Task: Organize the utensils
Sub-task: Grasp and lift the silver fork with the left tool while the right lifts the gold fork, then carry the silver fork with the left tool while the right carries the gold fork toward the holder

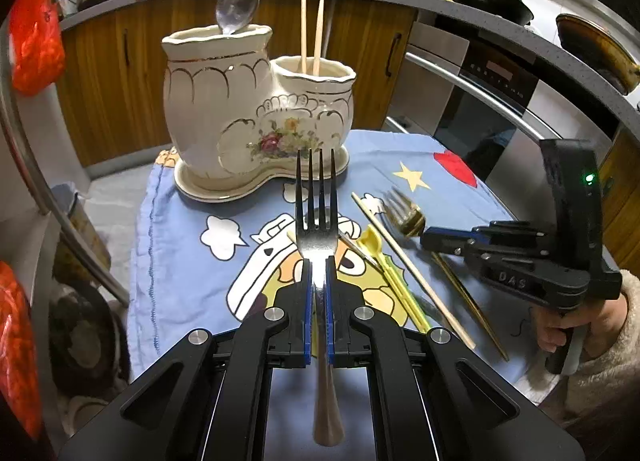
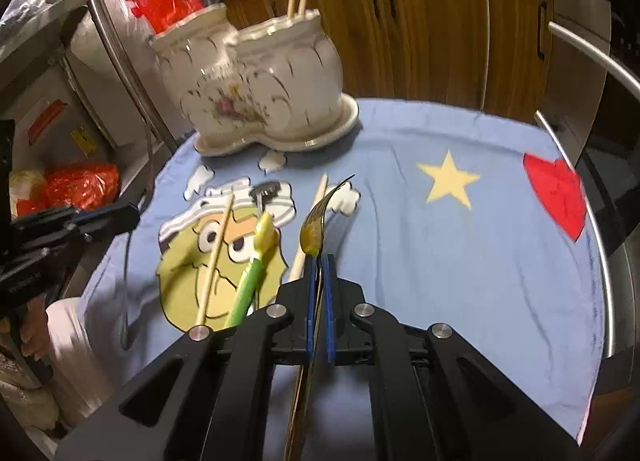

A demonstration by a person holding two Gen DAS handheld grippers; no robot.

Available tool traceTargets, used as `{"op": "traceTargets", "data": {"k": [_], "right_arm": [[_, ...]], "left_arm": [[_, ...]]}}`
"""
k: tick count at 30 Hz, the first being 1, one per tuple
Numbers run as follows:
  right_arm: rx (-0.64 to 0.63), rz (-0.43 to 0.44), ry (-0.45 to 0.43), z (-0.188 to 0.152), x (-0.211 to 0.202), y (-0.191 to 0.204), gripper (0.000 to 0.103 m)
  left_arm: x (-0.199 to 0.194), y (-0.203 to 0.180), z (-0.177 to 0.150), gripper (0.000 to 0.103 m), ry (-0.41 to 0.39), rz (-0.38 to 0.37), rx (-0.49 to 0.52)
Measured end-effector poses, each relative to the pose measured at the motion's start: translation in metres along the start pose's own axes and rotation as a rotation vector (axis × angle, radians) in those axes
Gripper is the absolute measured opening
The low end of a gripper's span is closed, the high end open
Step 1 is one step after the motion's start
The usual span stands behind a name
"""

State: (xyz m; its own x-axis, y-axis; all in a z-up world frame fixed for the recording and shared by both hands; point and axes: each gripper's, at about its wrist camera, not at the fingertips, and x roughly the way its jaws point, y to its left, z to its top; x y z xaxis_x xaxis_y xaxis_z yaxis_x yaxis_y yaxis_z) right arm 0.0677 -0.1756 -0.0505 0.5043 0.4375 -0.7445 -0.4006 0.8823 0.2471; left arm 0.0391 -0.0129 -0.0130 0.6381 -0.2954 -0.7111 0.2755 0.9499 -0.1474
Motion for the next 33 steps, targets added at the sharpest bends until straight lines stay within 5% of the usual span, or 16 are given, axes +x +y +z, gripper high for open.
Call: {"op": "traceTargets", "data": {"k": [9,20,24,25,33], "right_arm": [[0.029,0.039,0.068,0.001,0.009,-0.006,0.012],[-0.015,0.047,0.045,0.02,0.012,0.002,0.012],[0.017,0.084,0.107,0.023,0.026,-0.004,0.012],[0.024,0.088,0.103,0.023,0.026,-0.006,0.005],[-0.018,0.073,0.011,0.026,0.0,-0.003,0.003]], "left_arm": [[0.003,0.004,0.001,0.006,0.011,-0.001,-0.015],[0.007,0.006,0.001,0.006,0.02,0.0,-0.02],[0.008,0.01,0.001,0.006,0.024,-0.004,-0.034],[0.007,0.011,0.001,0.006,0.022,-0.005,-0.036],[-0.001,0.013,0.005,0.006,-0.009,-0.008,-0.03]]}}
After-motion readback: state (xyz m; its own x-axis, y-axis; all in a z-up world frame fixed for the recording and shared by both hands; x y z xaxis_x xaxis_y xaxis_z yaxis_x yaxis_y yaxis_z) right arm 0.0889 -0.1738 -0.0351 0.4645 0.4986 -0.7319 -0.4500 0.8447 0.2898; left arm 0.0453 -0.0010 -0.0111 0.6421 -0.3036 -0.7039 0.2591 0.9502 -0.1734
